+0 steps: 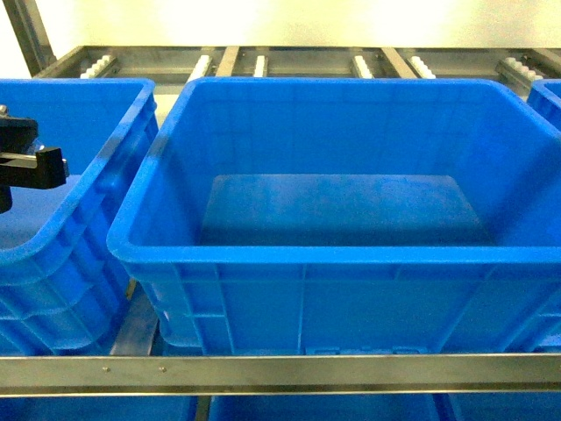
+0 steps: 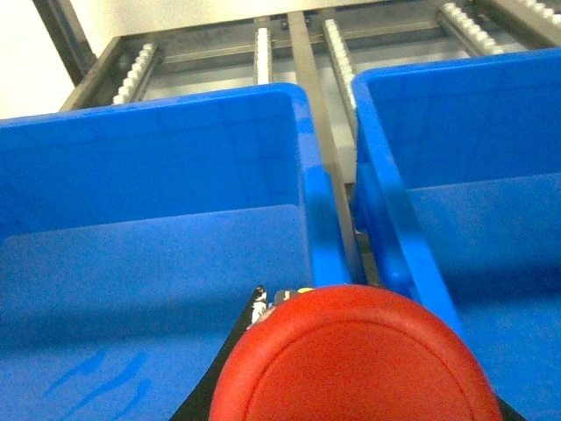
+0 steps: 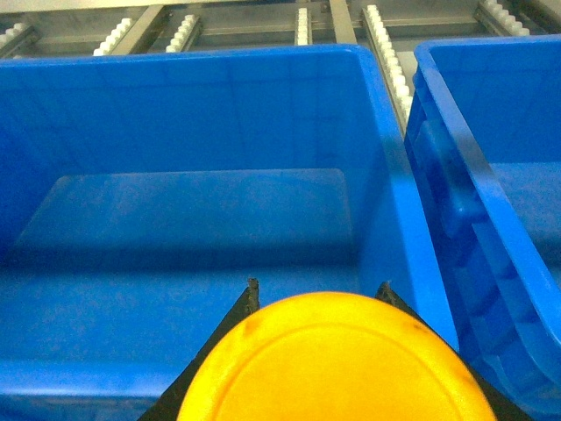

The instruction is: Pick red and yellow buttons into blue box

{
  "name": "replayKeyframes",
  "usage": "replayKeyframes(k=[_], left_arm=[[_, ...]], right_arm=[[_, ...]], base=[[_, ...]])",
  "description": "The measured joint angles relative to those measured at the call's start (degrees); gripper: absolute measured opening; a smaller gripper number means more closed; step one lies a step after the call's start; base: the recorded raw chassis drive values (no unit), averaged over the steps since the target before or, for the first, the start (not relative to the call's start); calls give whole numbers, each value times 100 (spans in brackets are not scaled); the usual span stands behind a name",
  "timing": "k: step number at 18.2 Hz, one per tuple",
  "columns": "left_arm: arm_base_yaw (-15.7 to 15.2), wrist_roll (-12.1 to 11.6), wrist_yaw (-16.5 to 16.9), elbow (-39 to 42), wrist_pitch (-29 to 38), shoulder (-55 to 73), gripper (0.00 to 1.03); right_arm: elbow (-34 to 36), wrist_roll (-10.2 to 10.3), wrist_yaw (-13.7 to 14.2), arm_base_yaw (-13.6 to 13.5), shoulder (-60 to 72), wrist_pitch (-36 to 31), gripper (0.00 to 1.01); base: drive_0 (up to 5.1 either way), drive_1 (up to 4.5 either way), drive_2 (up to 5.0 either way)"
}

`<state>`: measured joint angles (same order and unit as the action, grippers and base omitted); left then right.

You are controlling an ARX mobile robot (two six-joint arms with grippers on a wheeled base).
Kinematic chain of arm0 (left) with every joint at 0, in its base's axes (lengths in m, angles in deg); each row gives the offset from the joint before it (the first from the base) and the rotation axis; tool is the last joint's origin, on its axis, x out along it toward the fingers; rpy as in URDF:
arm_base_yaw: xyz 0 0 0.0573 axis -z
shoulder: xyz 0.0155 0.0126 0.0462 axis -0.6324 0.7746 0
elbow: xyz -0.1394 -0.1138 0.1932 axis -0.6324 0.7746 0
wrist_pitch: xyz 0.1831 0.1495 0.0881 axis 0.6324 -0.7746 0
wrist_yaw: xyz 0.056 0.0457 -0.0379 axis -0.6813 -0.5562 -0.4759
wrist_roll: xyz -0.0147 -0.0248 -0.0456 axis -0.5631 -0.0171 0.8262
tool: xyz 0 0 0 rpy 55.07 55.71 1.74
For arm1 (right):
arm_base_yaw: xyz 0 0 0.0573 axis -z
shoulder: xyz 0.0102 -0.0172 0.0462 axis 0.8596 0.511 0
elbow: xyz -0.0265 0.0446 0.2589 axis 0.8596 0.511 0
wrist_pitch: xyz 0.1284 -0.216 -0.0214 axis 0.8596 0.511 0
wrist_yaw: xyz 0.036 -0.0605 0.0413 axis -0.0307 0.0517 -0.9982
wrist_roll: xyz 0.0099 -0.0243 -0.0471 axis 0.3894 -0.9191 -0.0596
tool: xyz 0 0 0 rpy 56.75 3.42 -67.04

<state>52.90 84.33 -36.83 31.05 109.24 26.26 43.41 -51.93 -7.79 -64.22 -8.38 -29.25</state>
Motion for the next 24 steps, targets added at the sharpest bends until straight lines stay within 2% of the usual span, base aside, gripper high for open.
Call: replayKeyframes(k=[6,7,8,9,10,15,18,20,24], left_arm=[[-39,0,-35,0,46,42,25],[-4,-2,-9,-2,31,22,25],[-4,-2,-11,-2,22,22,25],[-4,-2,-11,-2,24,22,25],[-4,-2,-11,-2,24,22,25],[-4,-2,-11,-2,24,22,25],[-4,-2,-9,-2,24,22,25],[-4,-2,-11,-2,24,22,25],[-4,-2,-11,-2,24,22,25]], right_arm=[[0,0,7,-24,2,-22,34],[-149,-83,4,-28,79,181,34],[-946,-225,-101,-48,573,568,34],[-1996,-636,-365,-238,1777,903,34],[-3161,-1034,-684,-490,3101,1829,34],[-4190,-1386,-1069,-520,4207,3174,34],[-4301,-1392,-1073,-520,4214,3213,59],[-4260,-1333,-1051,-509,4201,3005,77],[-4144,-1235,-1021,-476,4098,2817,88]], base=[[494,-242,-242],[494,-242,-242],[494,-242,-242],[494,-242,-242],[494,-242,-242],[494,-242,-242],[494,-242,-242],[494,-242,-242],[494,-242,-242]])
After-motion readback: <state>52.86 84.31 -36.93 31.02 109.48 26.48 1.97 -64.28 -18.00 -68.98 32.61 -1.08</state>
